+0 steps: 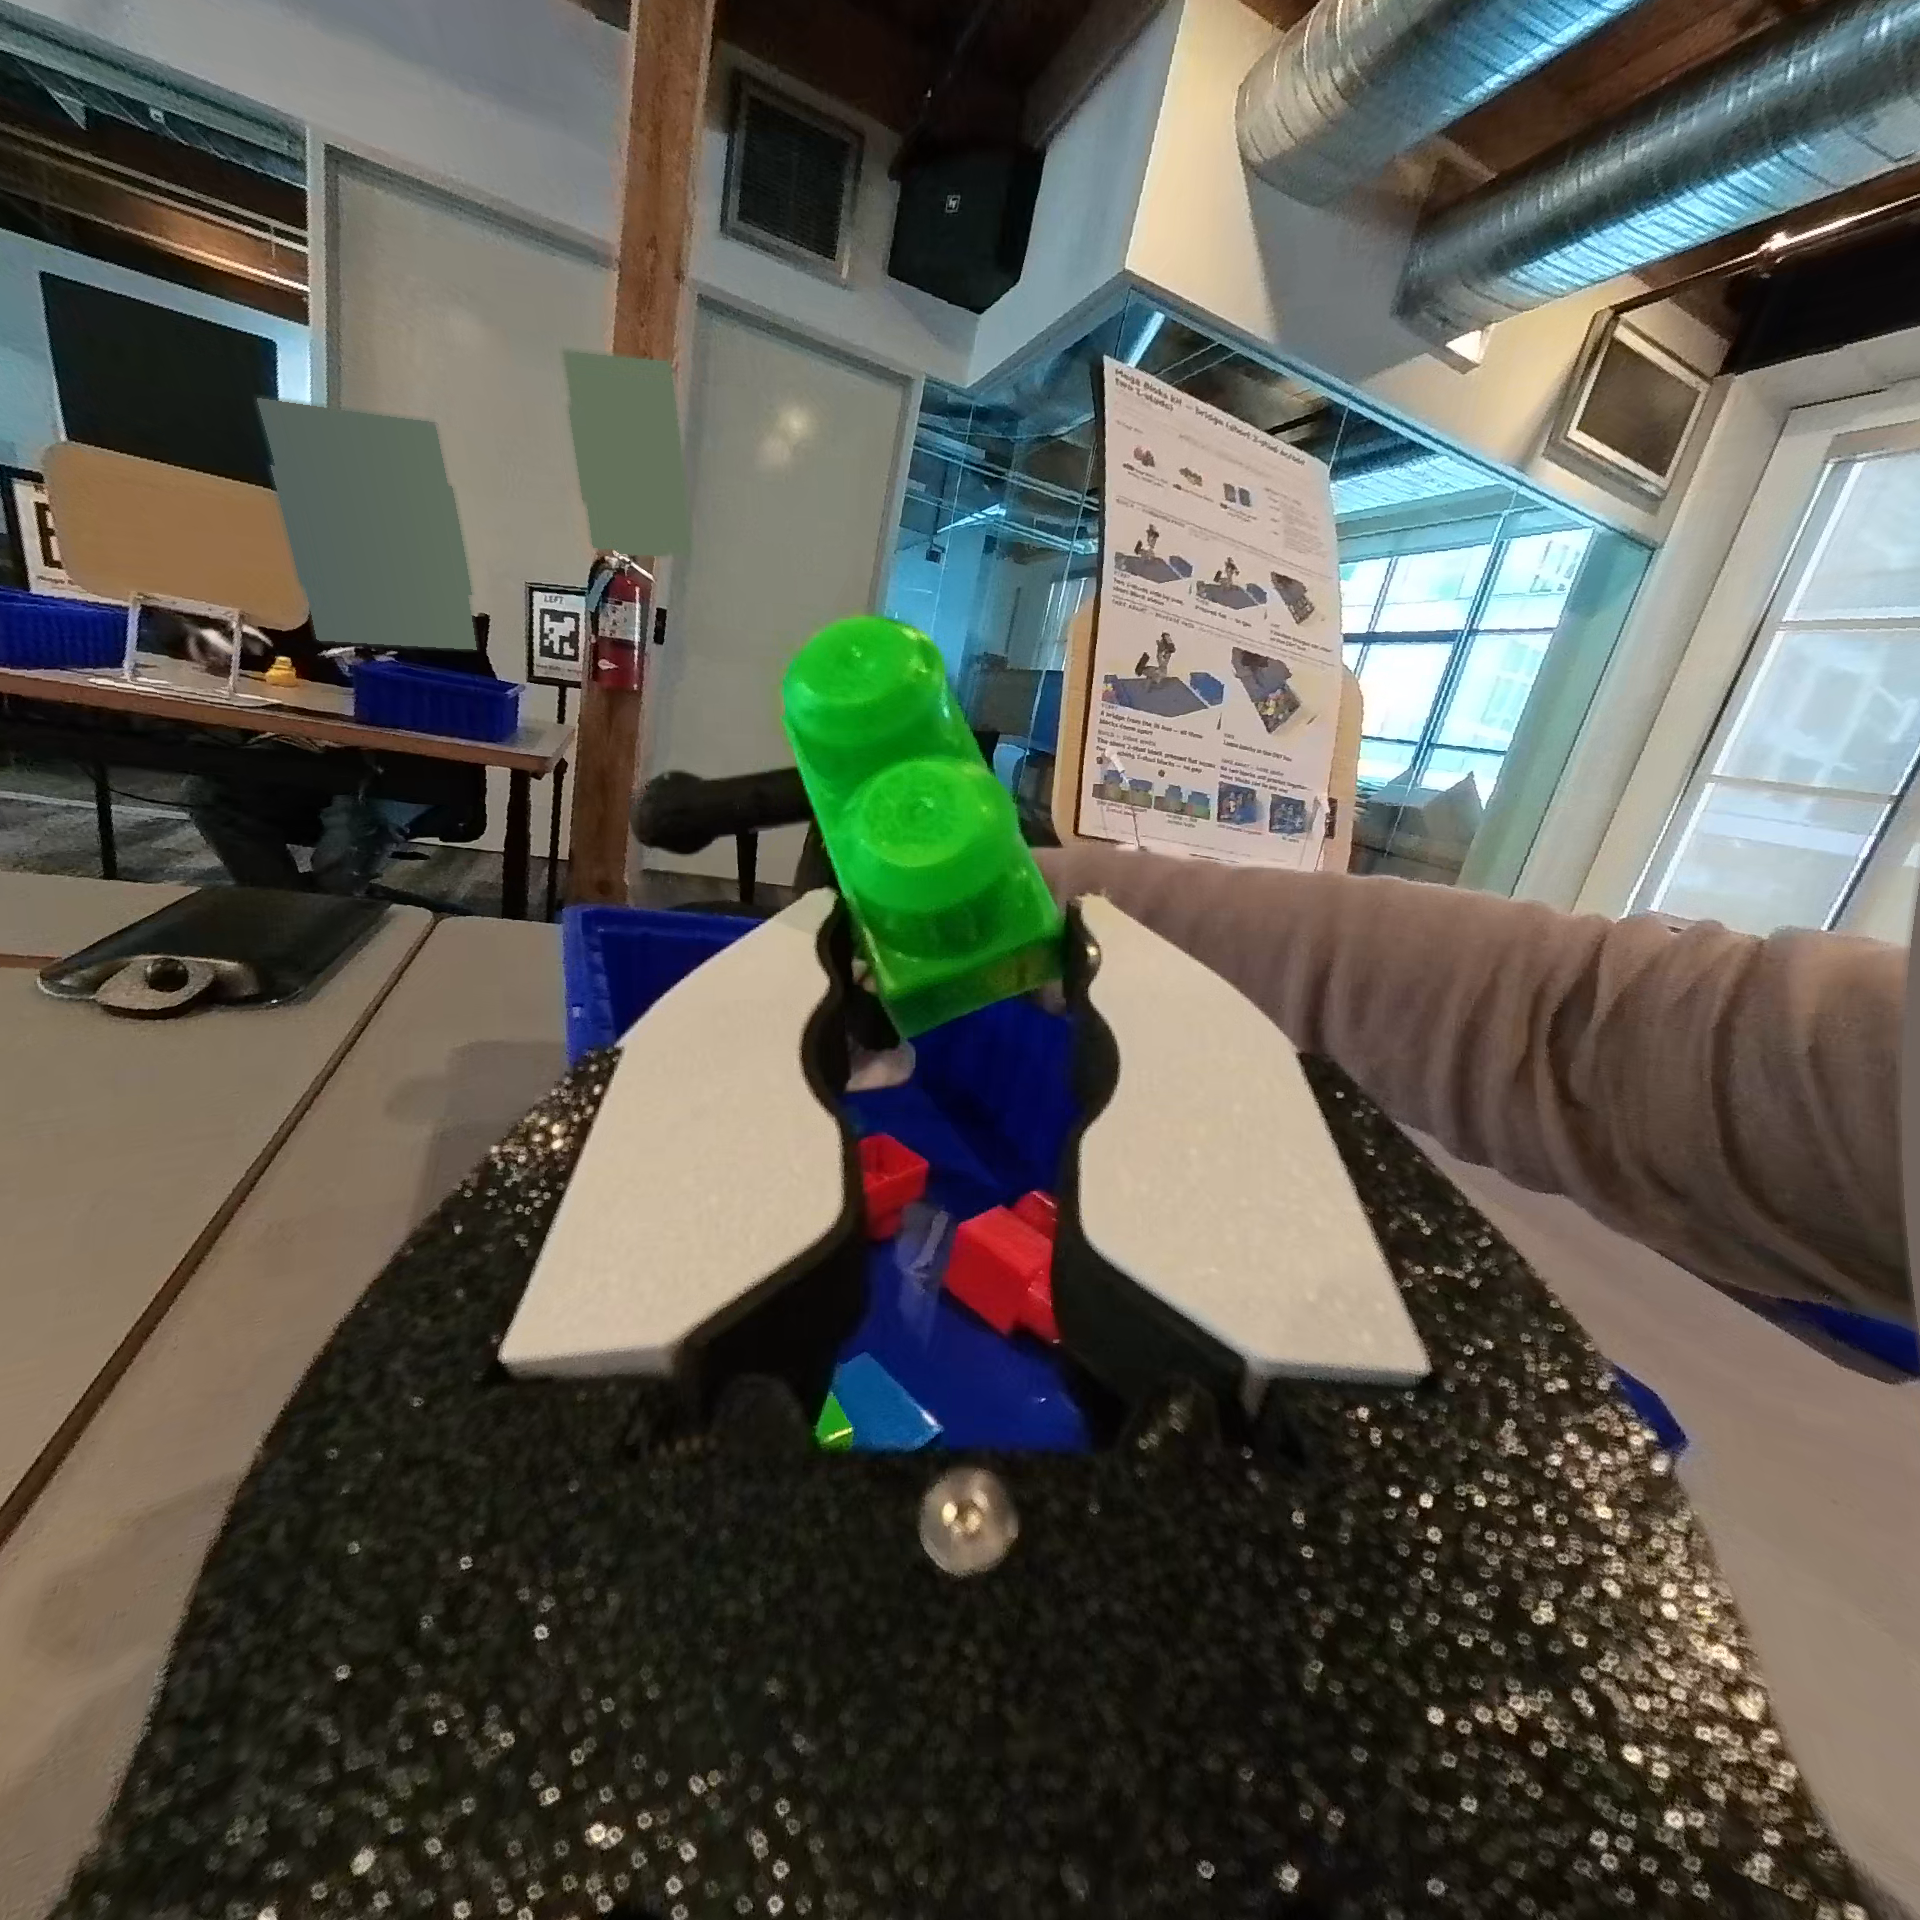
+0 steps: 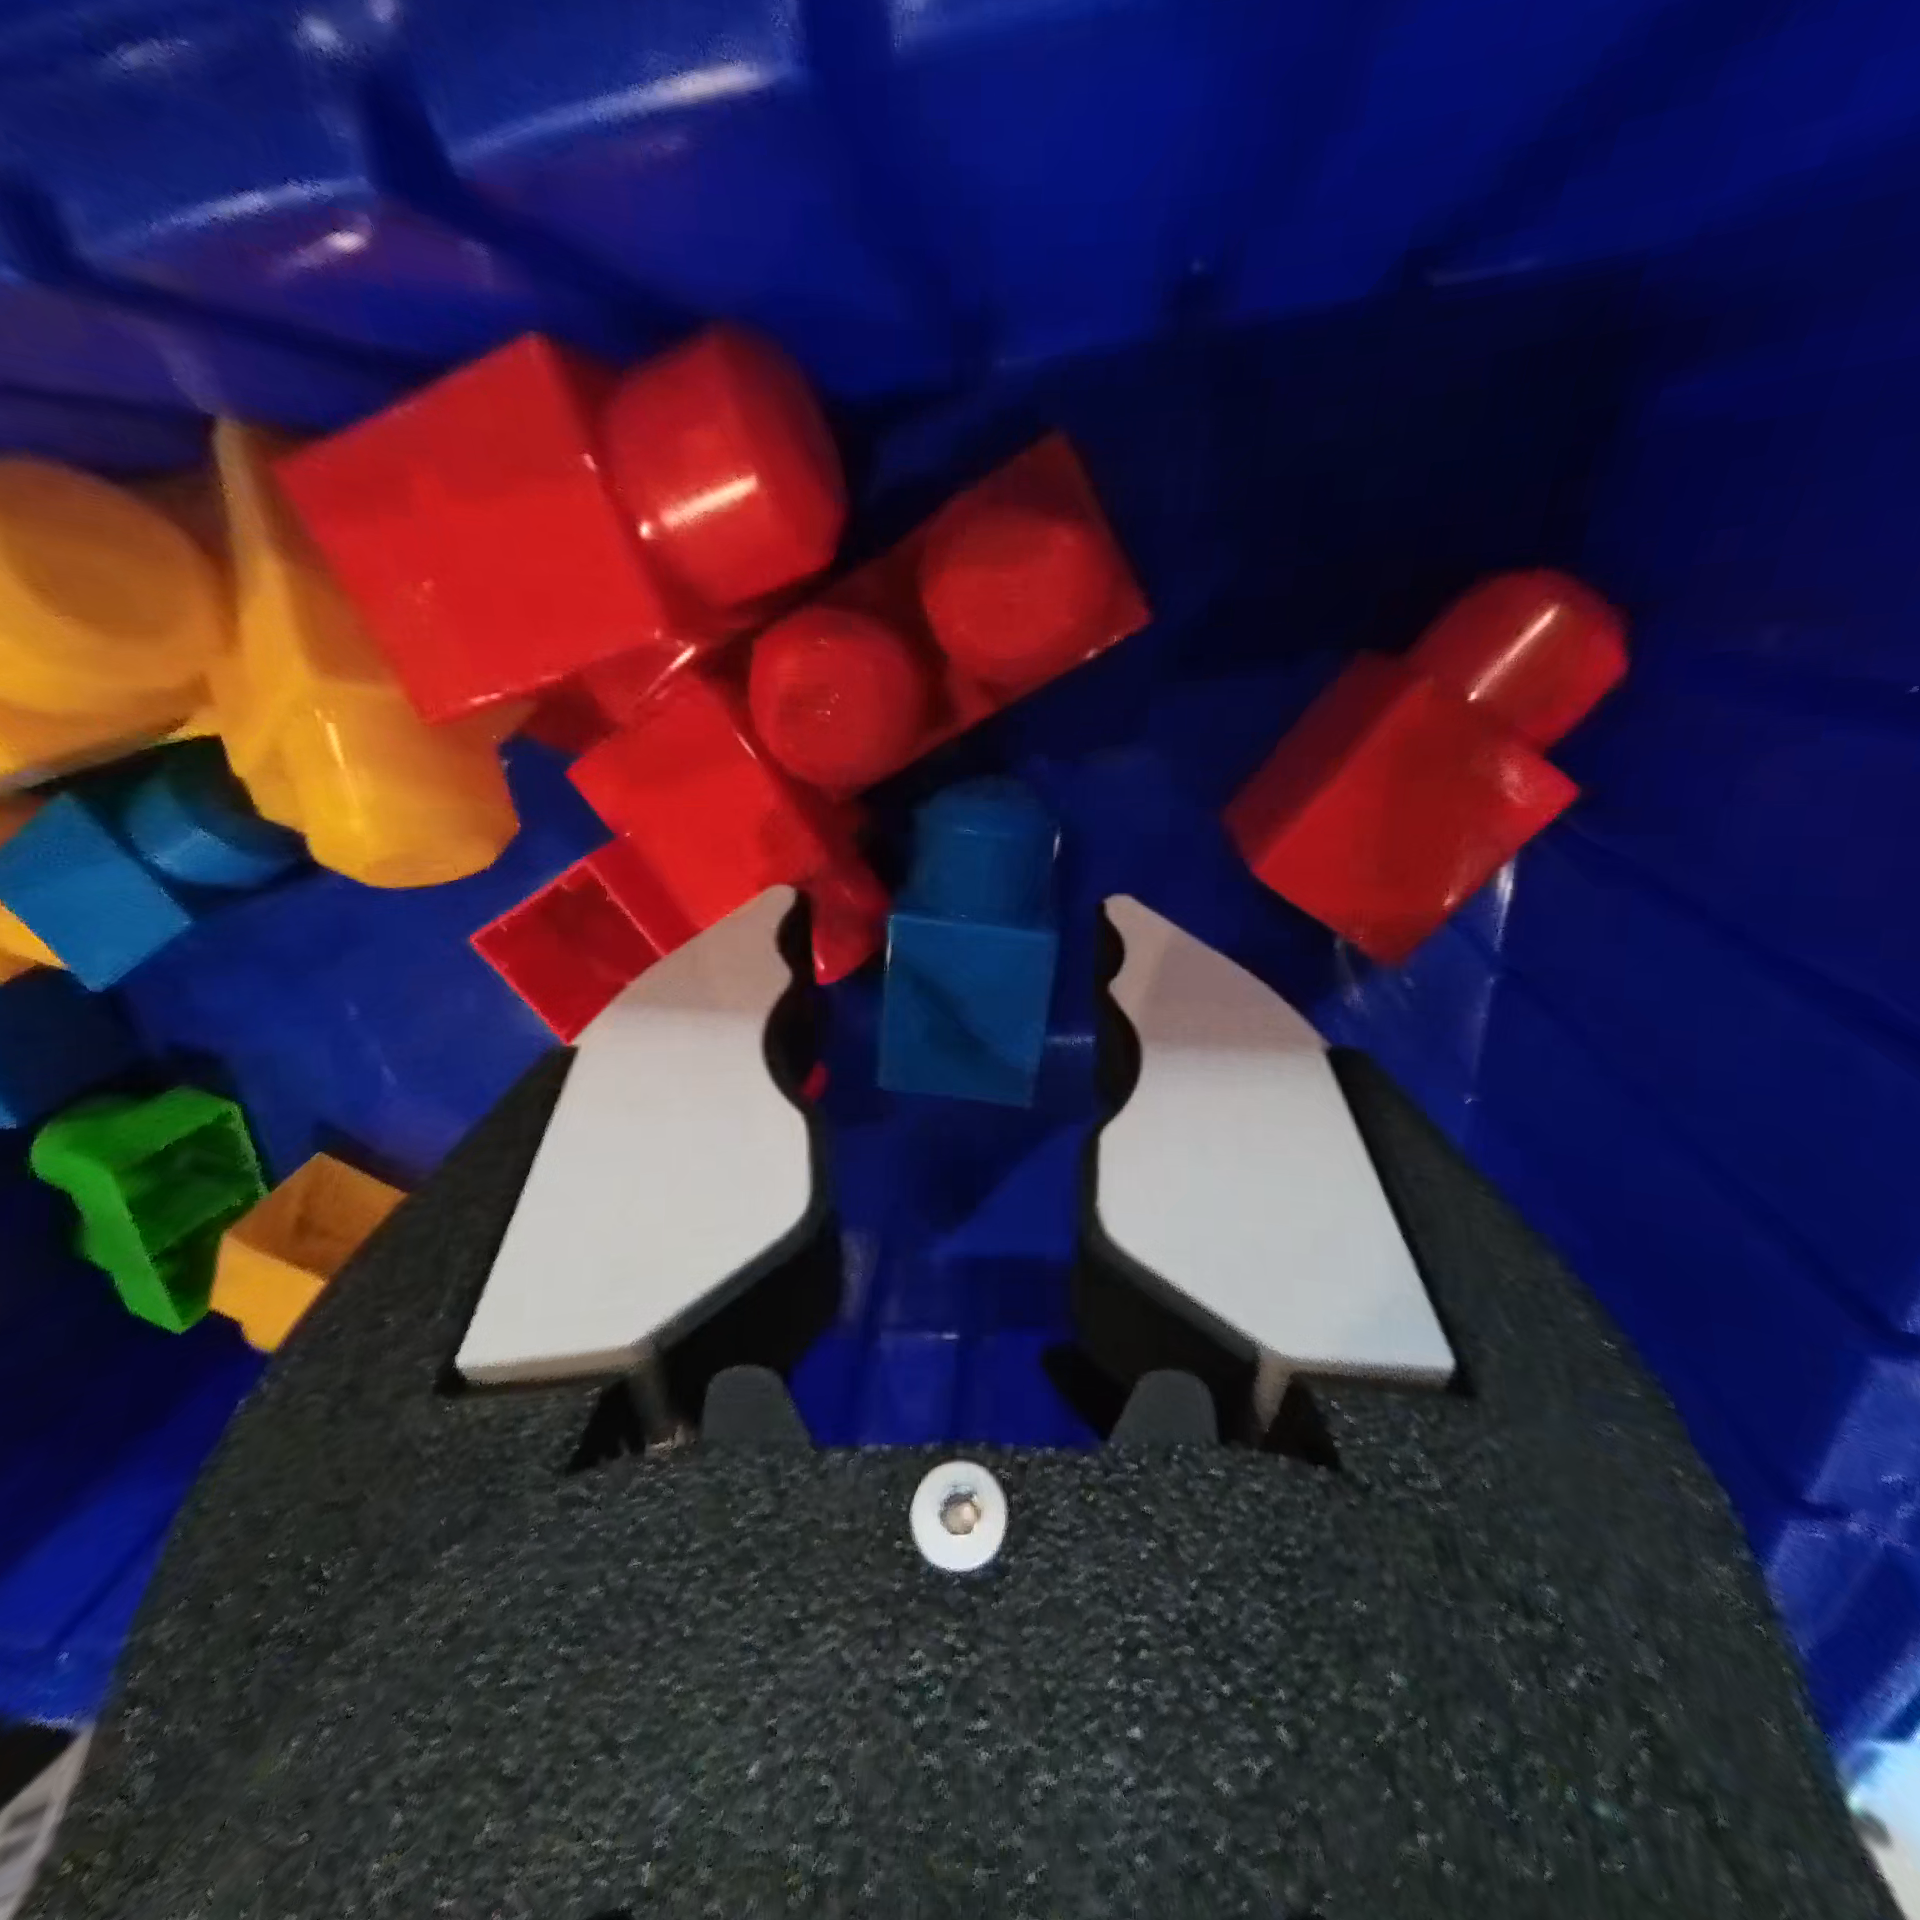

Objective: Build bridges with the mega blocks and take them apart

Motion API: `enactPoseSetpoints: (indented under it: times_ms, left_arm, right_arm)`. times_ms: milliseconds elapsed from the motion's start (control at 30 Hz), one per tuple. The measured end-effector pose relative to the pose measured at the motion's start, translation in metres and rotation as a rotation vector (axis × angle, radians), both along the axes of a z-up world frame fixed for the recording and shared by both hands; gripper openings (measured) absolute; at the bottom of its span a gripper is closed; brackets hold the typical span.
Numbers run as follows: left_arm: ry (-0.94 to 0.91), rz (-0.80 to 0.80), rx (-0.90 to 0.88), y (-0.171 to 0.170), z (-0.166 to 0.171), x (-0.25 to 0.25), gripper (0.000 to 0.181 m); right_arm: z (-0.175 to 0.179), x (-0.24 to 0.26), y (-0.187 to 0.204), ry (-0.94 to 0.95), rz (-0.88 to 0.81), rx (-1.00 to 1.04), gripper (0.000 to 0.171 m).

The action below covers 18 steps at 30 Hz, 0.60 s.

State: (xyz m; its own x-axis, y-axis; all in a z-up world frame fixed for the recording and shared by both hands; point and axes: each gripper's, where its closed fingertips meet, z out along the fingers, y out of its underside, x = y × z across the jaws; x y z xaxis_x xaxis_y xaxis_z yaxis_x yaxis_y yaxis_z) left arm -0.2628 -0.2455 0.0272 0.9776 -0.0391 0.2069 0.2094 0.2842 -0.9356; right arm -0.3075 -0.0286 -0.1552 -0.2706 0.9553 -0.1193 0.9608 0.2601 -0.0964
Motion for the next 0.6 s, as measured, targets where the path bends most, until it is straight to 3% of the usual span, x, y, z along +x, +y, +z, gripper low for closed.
enactPoseSetpoints:
  times_ms: [133, 400, 467, 600]
  left_arm:
    - [-0.002, -0.004, -0.003, 0.001, -0.001, 0.000, 0.039]
    - [0.000, -0.015, -0.006, 0.001, -0.001, 0.002, 0.038]
    - [-0.004, -0.020, -0.004, 0.001, -0.001, 0.002, 0.038]
    - [-0.013, -0.025, -0.002, 0.001, -0.001, 0.001, 0.038]
  right_arm:
    - [0.005, -0.005, -0.013, 0.033, 0.023, -0.058, 0.058]
    - [0.002, -0.003, -0.010, -0.019, 0.047, 0.019, 0.050]
    - [0.001, 0.001, -0.018, -0.040, 0.074, -0.013, 0.064]
    - [0.001, 0.001, -0.015, -0.033, 0.059, 0.016, 0.056]
